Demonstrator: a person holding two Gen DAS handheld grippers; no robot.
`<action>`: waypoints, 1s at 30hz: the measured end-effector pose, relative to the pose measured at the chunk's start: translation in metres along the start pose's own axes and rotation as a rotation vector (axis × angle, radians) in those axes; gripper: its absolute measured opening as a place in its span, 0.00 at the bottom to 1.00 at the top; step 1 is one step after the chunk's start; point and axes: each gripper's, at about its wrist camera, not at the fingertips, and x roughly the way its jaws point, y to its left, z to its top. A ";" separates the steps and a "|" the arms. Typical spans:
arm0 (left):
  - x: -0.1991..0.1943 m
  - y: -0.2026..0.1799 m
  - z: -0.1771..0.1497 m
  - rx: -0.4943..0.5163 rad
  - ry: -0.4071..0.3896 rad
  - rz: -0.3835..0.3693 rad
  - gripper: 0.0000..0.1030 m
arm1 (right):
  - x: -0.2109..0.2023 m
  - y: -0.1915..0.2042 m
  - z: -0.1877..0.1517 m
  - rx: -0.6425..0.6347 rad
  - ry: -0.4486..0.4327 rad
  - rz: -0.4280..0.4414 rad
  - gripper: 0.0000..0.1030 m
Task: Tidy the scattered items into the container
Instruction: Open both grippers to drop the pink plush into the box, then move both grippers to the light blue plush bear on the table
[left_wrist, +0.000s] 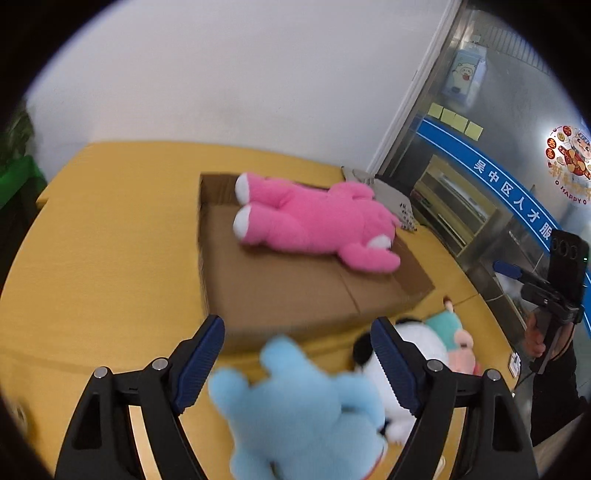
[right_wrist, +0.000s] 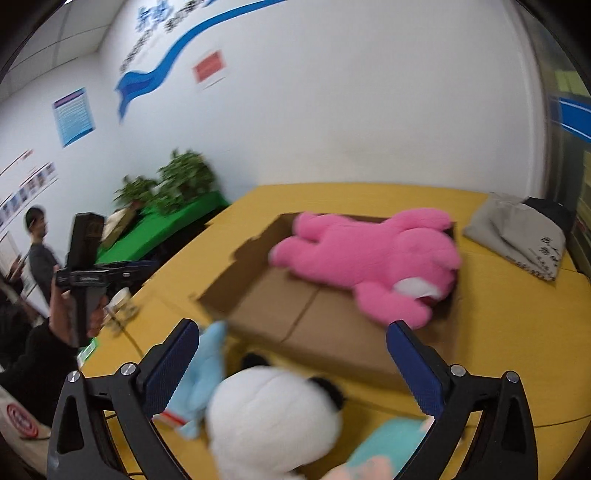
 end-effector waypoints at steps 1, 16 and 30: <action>-0.001 0.003 -0.013 -0.026 0.006 -0.008 0.79 | 0.004 0.020 -0.007 -0.021 0.003 0.020 1.00; -0.001 0.036 -0.127 -0.301 0.005 -0.064 0.79 | 0.126 0.157 -0.083 -0.085 0.180 0.014 0.99; 0.034 0.063 -0.155 -0.362 0.054 -0.148 0.78 | 0.182 0.177 -0.119 -0.157 0.334 0.013 0.86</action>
